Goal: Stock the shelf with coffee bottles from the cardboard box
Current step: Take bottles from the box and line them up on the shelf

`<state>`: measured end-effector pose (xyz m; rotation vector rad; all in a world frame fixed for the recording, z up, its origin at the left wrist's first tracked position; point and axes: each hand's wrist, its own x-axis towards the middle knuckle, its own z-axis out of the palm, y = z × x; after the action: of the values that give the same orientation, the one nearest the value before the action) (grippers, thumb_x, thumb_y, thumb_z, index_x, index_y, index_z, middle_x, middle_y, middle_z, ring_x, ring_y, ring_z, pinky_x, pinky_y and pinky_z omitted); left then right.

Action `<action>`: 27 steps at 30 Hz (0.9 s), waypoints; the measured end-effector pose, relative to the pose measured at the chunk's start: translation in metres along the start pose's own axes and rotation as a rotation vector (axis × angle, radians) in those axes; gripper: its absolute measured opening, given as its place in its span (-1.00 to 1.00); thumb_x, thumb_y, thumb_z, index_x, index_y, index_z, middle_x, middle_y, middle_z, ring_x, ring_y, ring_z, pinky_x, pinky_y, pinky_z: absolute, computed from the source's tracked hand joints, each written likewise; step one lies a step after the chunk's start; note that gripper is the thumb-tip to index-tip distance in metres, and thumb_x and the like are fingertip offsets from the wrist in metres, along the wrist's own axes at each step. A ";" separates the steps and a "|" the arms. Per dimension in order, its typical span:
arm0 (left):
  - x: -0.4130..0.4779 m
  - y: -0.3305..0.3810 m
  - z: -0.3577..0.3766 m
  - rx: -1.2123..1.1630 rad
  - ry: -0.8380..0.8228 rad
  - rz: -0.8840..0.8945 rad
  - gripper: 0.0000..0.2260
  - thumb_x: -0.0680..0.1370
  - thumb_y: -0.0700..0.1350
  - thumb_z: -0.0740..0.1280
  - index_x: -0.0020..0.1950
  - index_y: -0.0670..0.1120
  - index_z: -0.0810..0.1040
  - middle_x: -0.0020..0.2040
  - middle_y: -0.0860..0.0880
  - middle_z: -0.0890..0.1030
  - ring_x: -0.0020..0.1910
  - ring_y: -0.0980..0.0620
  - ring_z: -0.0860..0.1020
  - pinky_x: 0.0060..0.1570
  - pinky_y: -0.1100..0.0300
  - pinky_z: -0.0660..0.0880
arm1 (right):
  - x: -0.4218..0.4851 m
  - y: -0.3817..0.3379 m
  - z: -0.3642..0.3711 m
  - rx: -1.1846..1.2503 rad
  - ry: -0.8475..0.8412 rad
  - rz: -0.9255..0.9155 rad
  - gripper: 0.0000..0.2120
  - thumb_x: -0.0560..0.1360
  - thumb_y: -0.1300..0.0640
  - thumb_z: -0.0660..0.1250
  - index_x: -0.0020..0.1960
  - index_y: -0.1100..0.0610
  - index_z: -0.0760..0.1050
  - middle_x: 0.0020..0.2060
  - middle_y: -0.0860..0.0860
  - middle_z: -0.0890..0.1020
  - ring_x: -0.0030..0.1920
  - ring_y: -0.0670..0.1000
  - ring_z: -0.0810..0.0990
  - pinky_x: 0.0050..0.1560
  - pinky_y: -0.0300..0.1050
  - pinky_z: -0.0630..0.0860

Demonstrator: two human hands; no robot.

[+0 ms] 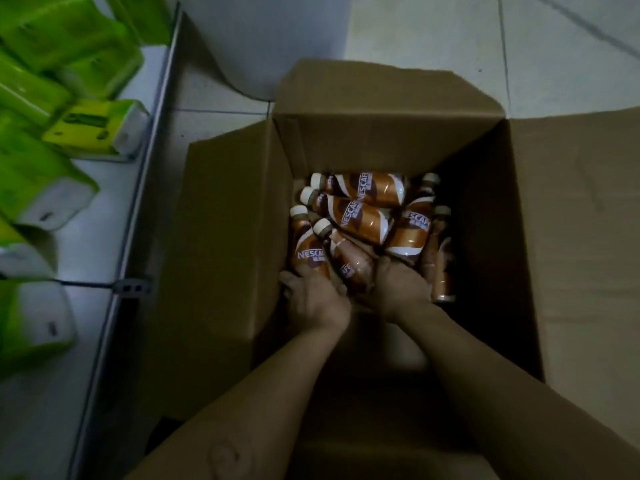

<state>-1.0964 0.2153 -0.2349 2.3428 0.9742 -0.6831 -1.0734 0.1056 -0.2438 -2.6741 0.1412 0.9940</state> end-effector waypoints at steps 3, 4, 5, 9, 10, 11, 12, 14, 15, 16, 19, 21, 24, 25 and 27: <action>0.006 -0.007 0.006 -0.105 -0.046 -0.052 -0.35 0.44 0.11 0.44 0.39 -0.12 0.28 0.33 -0.17 0.39 0.20 -0.15 0.50 -0.05 0.10 0.41 | -0.002 0.003 0.007 0.055 -0.001 0.063 -0.41 0.37 -0.19 0.43 0.29 0.06 0.43 0.13 0.08 0.60 0.10 0.09 0.60 0.09 -0.04 0.54; 0.008 -0.010 0.008 -0.152 -0.050 -0.068 -0.33 0.42 0.14 0.45 0.39 -0.13 0.31 0.32 -0.16 0.42 0.23 -0.14 0.49 -0.05 0.12 0.38 | -0.003 0.004 0.007 0.037 -0.033 0.083 -0.43 0.37 -0.19 0.43 0.26 0.08 0.46 0.10 0.08 0.61 0.08 0.08 0.60 0.06 -0.06 0.54; 0.009 -0.012 0.008 -0.191 -0.045 -0.070 -0.31 0.40 0.16 0.47 0.39 -0.14 0.31 0.33 -0.16 0.43 0.26 -0.14 0.47 -0.01 0.11 0.38 | -0.005 0.004 0.006 0.012 -0.077 0.100 -0.44 0.37 -0.19 0.42 0.24 0.10 0.48 0.09 0.09 0.61 0.08 0.09 0.60 0.04 -0.09 0.53; 0.012 -0.013 0.012 -0.318 -0.073 -0.120 -0.26 0.36 0.09 0.52 0.42 -0.12 0.30 0.37 -0.15 0.39 0.31 -0.16 0.43 0.17 0.00 0.43 | -0.012 0.005 0.006 0.027 -0.146 0.104 -0.41 0.37 -0.15 0.42 0.29 0.12 0.43 0.16 0.12 0.58 0.13 0.12 0.57 0.02 -0.11 0.46; 0.009 -0.015 0.012 -0.327 -0.102 -0.133 -0.31 0.37 0.07 0.52 0.41 -0.09 0.33 0.34 -0.13 0.42 0.27 -0.14 0.46 0.15 0.00 0.45 | -0.014 0.006 0.008 0.074 -0.128 0.094 -0.38 0.37 -0.13 0.44 0.32 0.12 0.38 0.19 0.13 0.55 0.13 0.12 0.56 0.03 -0.09 0.47; 0.005 -0.020 0.011 -0.295 -0.146 -0.123 -0.37 0.40 0.07 0.49 0.38 -0.06 0.35 0.30 -0.11 0.47 0.22 -0.12 0.49 0.12 0.02 0.47 | -0.016 0.006 0.010 0.132 -0.107 0.088 -0.33 0.36 -0.10 0.46 0.35 0.11 0.33 0.22 0.13 0.52 0.14 0.12 0.54 0.06 -0.07 0.47; -0.002 -0.025 0.011 -0.231 -0.200 -0.092 -0.40 0.43 0.07 0.46 0.39 -0.04 0.33 0.27 -0.09 0.50 0.19 -0.09 0.51 0.09 0.05 0.48 | -0.018 0.008 0.011 0.188 -0.088 0.087 -0.29 0.34 -0.07 0.48 0.38 0.11 0.28 0.24 0.13 0.50 0.17 0.13 0.53 0.09 -0.05 0.46; -0.018 -0.039 0.012 -0.133 -0.300 -0.019 -0.28 0.47 0.03 0.42 0.52 -0.05 0.11 0.35 -0.10 0.43 0.28 -0.11 0.46 0.12 0.06 0.43 | -0.019 0.012 0.009 0.211 -0.081 0.081 -0.24 0.31 -0.06 0.51 0.39 0.12 0.28 0.26 0.13 0.49 0.20 0.13 0.51 0.09 -0.08 0.43; -0.025 -0.043 0.012 -0.118 -0.338 -0.004 -0.18 0.46 0.01 0.43 0.55 -0.07 -0.01 0.43 -0.12 0.31 0.36 -0.13 0.38 0.20 0.03 0.39 | -0.020 0.014 0.008 0.191 -0.095 0.083 -0.24 0.29 -0.05 0.52 0.38 0.13 0.30 0.25 0.13 0.51 0.19 0.13 0.52 0.07 -0.10 0.43; -0.027 -0.045 0.012 -0.111 -0.345 0.004 -0.13 0.44 0.00 0.45 0.56 -0.08 -0.06 0.49 -0.13 0.18 0.43 -0.15 0.28 0.29 0.01 0.33 | -0.020 0.017 0.008 0.167 -0.118 0.089 -0.24 0.28 -0.04 0.53 0.37 0.15 0.32 0.25 0.13 0.52 0.19 0.13 0.53 0.04 -0.13 0.42; -0.018 -0.041 0.013 -0.056 -0.323 0.006 -0.04 0.33 0.04 0.54 0.55 -0.07 0.01 0.52 -0.12 0.02 0.49 -0.17 0.12 0.39 -0.07 0.23 | -0.022 0.022 0.011 0.130 -0.185 0.079 -0.27 0.30 -0.01 0.53 0.37 0.17 0.34 0.23 0.14 0.55 0.19 0.14 0.53 0.05 -0.13 0.43; -0.008 -0.042 0.017 -0.041 -0.366 0.011 0.05 0.28 0.03 0.58 0.57 -0.07 -0.01 0.54 -0.14 0.08 0.49 -0.17 0.16 0.40 -0.09 0.27 | -0.023 0.028 0.009 0.238 -0.225 0.063 -0.35 0.37 -0.02 0.48 0.38 0.13 0.36 0.22 0.10 0.57 0.12 0.07 0.55 0.05 -0.12 0.46; -0.010 -0.048 0.021 -0.137 -0.363 -0.035 -0.04 0.29 -0.04 0.58 0.53 -0.05 0.08 0.44 -0.12 0.33 0.39 -0.14 0.37 0.25 -0.04 0.42 | -0.021 0.032 -0.002 0.514 -0.358 0.065 -0.46 0.46 -0.07 0.41 0.38 0.07 0.41 0.23 0.02 0.58 0.08 -0.05 0.56 0.11 -0.15 0.49; -0.012 -0.049 0.022 -0.169 -0.344 -0.062 -0.08 0.30 -0.03 0.58 0.51 -0.06 0.12 0.40 -0.11 0.38 0.35 -0.14 0.41 0.21 -0.02 0.45 | -0.019 0.033 -0.003 0.508 -0.367 0.043 -0.46 0.45 -0.05 0.42 0.38 0.07 0.42 0.23 0.02 0.59 0.08 -0.05 0.57 0.13 -0.14 0.50; -0.016 -0.049 0.019 -0.243 -0.340 -0.119 -0.10 0.29 -0.01 0.58 0.50 -0.09 0.17 0.36 -0.12 0.43 0.32 -0.14 0.44 0.22 -0.02 0.46 | -0.018 0.029 -0.004 0.438 -0.347 -0.003 -0.42 0.42 -0.02 0.46 0.40 0.05 0.40 0.23 0.01 0.58 0.10 -0.04 0.55 0.10 -0.16 0.48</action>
<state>-1.1475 0.2257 -0.2512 1.8939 0.9833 -0.9188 -1.0901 0.0762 -0.2364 -2.0793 0.2484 1.2438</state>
